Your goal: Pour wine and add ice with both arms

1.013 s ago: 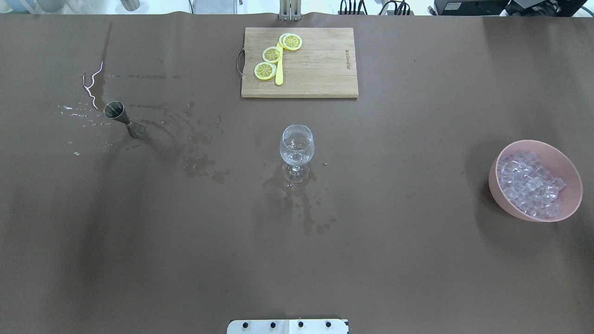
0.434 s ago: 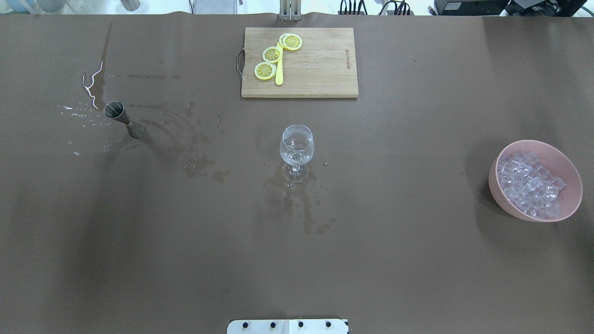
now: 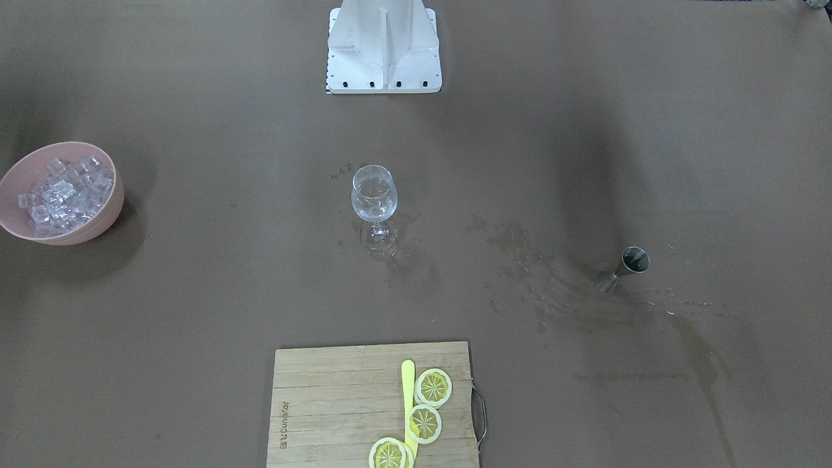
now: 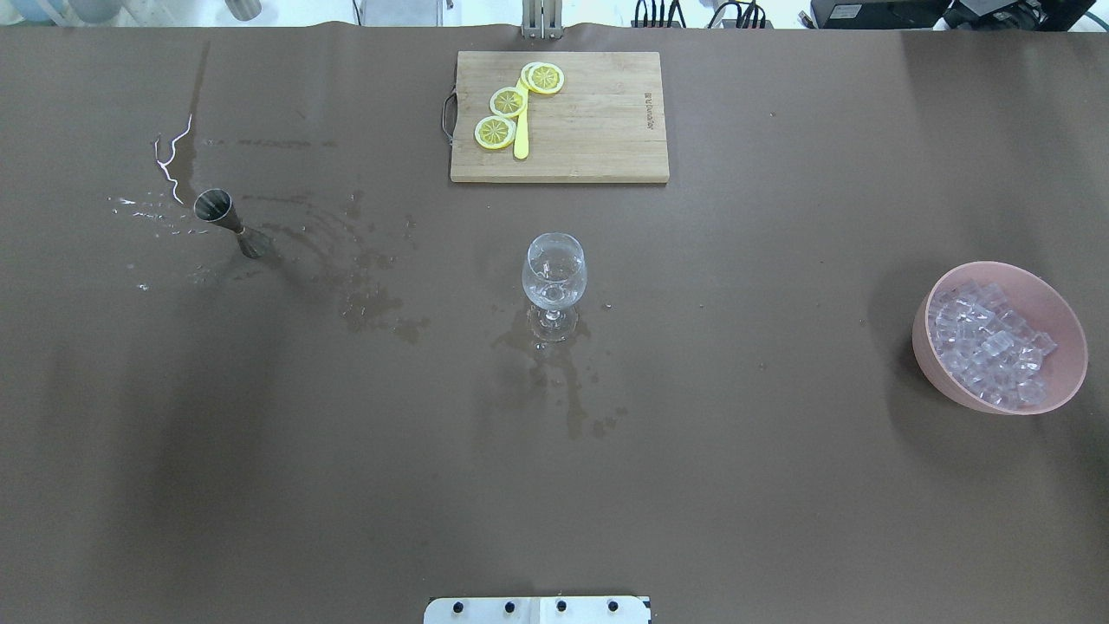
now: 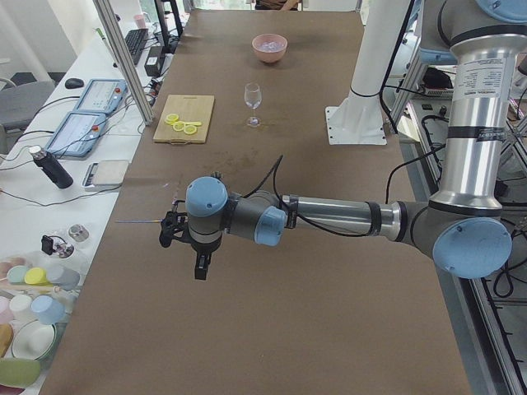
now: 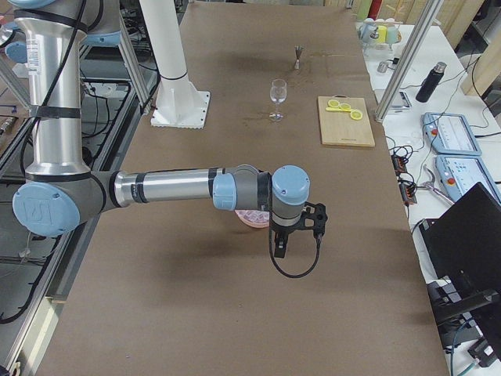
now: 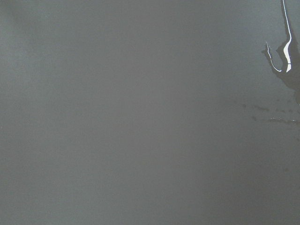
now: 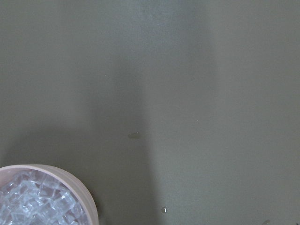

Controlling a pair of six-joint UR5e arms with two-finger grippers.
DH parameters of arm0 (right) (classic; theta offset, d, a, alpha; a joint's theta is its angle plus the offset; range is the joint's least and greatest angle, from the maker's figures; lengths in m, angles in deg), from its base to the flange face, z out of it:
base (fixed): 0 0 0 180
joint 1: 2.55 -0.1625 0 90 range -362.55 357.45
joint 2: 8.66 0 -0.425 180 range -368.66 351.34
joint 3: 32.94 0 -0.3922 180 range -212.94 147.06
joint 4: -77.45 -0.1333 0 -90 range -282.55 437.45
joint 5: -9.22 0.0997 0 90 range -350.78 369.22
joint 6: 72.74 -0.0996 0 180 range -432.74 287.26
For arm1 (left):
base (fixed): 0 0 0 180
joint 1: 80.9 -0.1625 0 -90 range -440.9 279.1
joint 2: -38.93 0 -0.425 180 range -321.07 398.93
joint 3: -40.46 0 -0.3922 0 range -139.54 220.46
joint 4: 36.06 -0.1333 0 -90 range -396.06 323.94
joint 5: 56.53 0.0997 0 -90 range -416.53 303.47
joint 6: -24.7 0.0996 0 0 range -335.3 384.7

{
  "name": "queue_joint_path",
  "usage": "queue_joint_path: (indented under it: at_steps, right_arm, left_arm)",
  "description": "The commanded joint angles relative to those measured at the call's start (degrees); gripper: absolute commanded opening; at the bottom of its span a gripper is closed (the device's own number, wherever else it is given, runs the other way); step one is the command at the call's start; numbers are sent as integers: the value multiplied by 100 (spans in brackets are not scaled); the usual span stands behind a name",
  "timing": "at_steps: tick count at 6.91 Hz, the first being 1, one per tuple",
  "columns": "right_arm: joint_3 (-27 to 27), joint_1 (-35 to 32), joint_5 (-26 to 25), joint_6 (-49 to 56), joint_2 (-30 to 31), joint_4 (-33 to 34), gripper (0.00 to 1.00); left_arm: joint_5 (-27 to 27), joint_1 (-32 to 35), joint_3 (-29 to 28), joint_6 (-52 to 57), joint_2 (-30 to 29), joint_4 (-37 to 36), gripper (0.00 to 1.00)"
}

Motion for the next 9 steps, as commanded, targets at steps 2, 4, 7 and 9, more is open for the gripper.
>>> queue_joint_path:
  at_steps: [2, 4, 7, 9]
  right_arm:
    - [6, 0, -25, 117, 85, -2, 100]
    - [-2, 0, -17, 109, 103, 7, 100]
    - [-2, 9, 1, 100, 103, 7, 100]
    - [-2, 9, 1, 100, 94, 7, 100]
  left_arm:
    - [61, -699, 2012, -2010, -7, -701, 98]
    - [1030, -1951, 3008, -4265, -41, -274, 98]
    - [4235, -4115, 3250, -5759, 168, 552, 98]
    - [5776, -5197, 3136, -6199, 1018, 1823, 98]
